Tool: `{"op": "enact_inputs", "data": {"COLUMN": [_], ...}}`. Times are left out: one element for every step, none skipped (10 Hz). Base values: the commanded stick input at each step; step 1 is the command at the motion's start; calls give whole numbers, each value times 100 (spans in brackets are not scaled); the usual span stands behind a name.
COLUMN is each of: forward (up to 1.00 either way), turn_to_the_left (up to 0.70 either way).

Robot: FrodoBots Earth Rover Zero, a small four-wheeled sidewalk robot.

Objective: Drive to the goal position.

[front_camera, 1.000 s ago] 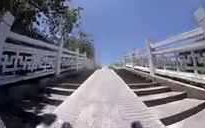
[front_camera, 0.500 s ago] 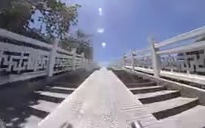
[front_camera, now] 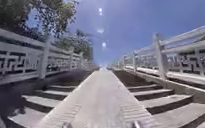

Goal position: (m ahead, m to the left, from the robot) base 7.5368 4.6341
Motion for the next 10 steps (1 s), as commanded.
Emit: {"op": "enact_inputs", "data": {"forward": [70,70,70,70,70,70,70,70,70,70], "turn_to_the_left": [12,7,2,0,0,0,0,0,0,0]}}
